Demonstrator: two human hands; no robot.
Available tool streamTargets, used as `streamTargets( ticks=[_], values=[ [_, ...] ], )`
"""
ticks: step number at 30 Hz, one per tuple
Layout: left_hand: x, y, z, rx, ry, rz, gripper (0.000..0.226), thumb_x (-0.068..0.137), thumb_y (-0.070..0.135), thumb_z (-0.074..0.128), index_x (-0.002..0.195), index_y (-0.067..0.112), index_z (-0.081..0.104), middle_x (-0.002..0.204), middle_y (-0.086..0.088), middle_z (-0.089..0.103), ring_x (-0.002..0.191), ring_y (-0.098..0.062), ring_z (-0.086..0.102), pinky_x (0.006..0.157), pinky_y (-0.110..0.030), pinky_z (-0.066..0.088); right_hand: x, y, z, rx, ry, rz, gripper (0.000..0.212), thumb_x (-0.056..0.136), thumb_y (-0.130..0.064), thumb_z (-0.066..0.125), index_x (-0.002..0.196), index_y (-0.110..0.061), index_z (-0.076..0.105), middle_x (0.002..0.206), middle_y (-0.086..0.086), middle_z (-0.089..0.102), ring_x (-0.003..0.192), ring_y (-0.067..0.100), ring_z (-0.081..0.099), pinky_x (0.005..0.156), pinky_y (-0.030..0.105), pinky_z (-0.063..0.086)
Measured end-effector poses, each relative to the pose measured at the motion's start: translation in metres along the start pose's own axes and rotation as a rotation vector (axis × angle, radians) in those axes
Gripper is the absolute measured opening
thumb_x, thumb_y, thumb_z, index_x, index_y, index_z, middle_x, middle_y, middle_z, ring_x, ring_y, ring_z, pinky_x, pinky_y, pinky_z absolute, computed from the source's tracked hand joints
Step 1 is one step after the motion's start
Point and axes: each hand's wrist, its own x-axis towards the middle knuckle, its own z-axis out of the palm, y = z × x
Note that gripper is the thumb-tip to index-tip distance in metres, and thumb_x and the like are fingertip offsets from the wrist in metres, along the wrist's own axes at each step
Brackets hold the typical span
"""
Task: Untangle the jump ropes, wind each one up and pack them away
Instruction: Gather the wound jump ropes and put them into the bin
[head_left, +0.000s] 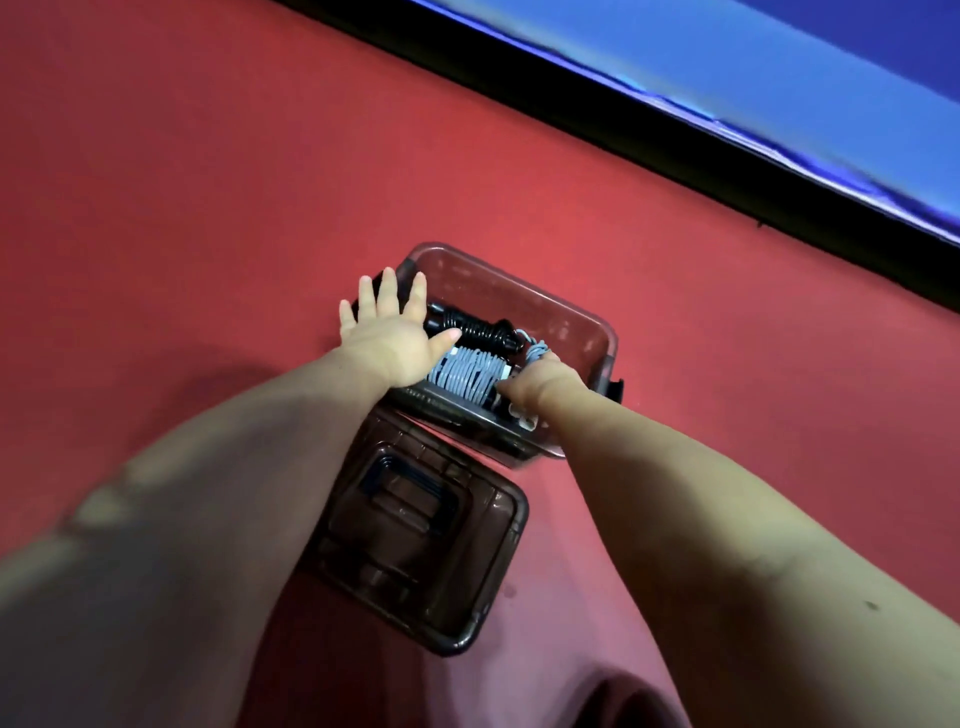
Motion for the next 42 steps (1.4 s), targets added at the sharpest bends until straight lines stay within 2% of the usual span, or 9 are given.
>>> streamTargets(
  ticks=[4, 8, 11, 14, 17, 25, 32, 39, 42],
  values=[
    [0.005, -0.002, 0.008, -0.003, 0.016, 0.022, 0.076, 0.094, 0.063, 0.022, 0.149, 0.027, -0.015, 0.157, -0.006, -0.022, 0.143, -0.027, -0.022, 0.116, -0.047, -0.009, 0.004, -0.001, 0.015, -0.152, -0.072, -0.066, 0.064, 0.096, -0.049, 0.036, 0.142, -0.004, 0.032, 0.145, 0.014, 0.038, 0.130, 0.032, 0.041, 0.103, 0.037, 0.037],
    [0.004, -0.012, 0.017, -0.101, 0.109, 0.049, 0.074, 0.095, 0.060, 0.024, 0.150, 0.026, -0.013, 0.158, -0.006, -0.019, 0.144, -0.026, -0.021, 0.117, -0.044, -0.010, -0.010, 0.000, 0.004, -0.142, -0.038, -0.146, 0.057, 0.101, -0.044, 0.027, 0.140, -0.005, 0.037, 0.147, 0.020, 0.033, 0.133, 0.034, 0.035, 0.106, 0.038, 0.035],
    [-0.003, -0.023, 0.023, -0.191, 0.180, -0.011, 0.073, 0.096, 0.058, 0.024, 0.150, 0.026, -0.013, 0.158, -0.006, -0.018, 0.145, -0.026, -0.018, 0.117, -0.042, -0.009, -0.033, 0.006, -0.002, 0.020, 0.077, -0.311, 0.062, 0.099, -0.048, 0.031, 0.150, -0.016, 0.016, 0.155, 0.017, 0.013, 0.141, 0.034, 0.018, 0.114, 0.039, 0.020],
    [-0.014, -0.033, 0.027, -0.186, 0.216, -0.065, 0.074, 0.095, 0.060, 0.023, 0.149, 0.027, -0.015, 0.158, -0.007, -0.019, 0.145, -0.027, -0.017, 0.118, -0.043, -0.008, -0.054, 0.015, 0.001, -0.084, 0.304, -0.536, 0.067, 0.096, -0.054, 0.030, 0.151, -0.027, 0.002, 0.159, 0.006, -0.002, 0.144, 0.027, -0.014, 0.116, 0.041, -0.004],
    [-0.032, -0.039, 0.031, -0.082, 0.215, -0.054, 0.075, 0.094, 0.061, 0.022, 0.149, 0.028, -0.016, 0.158, -0.007, -0.019, 0.145, -0.027, -0.018, 0.117, -0.045, -0.008, -0.072, 0.030, 0.014, -0.152, 0.414, -0.609, 0.073, 0.093, -0.059, 0.032, 0.150, -0.031, -0.004, 0.158, 0.003, -0.011, 0.142, 0.027, -0.023, 0.114, 0.044, -0.012],
    [-0.091, -0.048, 0.053, 0.013, 0.082, -0.181, 0.078, 0.093, 0.064, 0.023, 0.151, 0.023, -0.011, 0.158, -0.009, -0.016, 0.146, -0.028, -0.013, 0.118, -0.048, -0.004, -0.120, 0.083, 0.065, 0.029, 0.391, -0.489, 0.077, 0.092, -0.054, 0.042, 0.150, -0.028, 0.000, 0.158, 0.008, -0.003, 0.145, 0.026, -0.011, 0.115, 0.043, 0.003],
    [-0.104, -0.058, 0.080, 0.090, -0.022, -0.190, 0.080, 0.091, 0.067, 0.025, 0.151, 0.024, -0.008, 0.159, -0.009, -0.009, 0.146, -0.029, -0.008, 0.118, -0.049, -0.001, -0.133, 0.103, 0.101, 0.087, 0.373, -0.395, 0.079, 0.092, -0.052, 0.043, 0.149, -0.029, -0.006, 0.158, 0.007, -0.012, 0.145, 0.026, -0.011, 0.115, 0.042, 0.006],
    [-0.075, -0.080, 0.110, 0.024, -0.182, -0.295, 0.082, 0.092, 0.064, 0.031, 0.151, 0.024, -0.009, 0.159, -0.011, -0.008, 0.146, -0.032, -0.006, 0.118, -0.049, 0.000, -0.101, 0.094, 0.140, 0.356, -0.072, -0.008, 0.089, 0.090, -0.045, 0.053, 0.149, -0.028, -0.012, 0.154, 0.019, 0.012, 0.140, 0.036, 0.021, 0.114, 0.039, 0.019],
    [-0.079, -0.084, 0.120, -0.022, -0.193, -0.309, 0.082, 0.093, 0.060, 0.034, 0.151, 0.020, -0.008, 0.159, -0.012, 0.000, 0.146, -0.033, -0.001, 0.117, -0.048, 0.002, -0.100, 0.086, 0.148, 0.381, -0.097, 0.011, 0.090, 0.090, -0.043, 0.054, 0.149, -0.027, -0.011, 0.149, 0.019, 0.023, 0.135, 0.036, 0.028, 0.112, 0.036, 0.023]
  ],
)
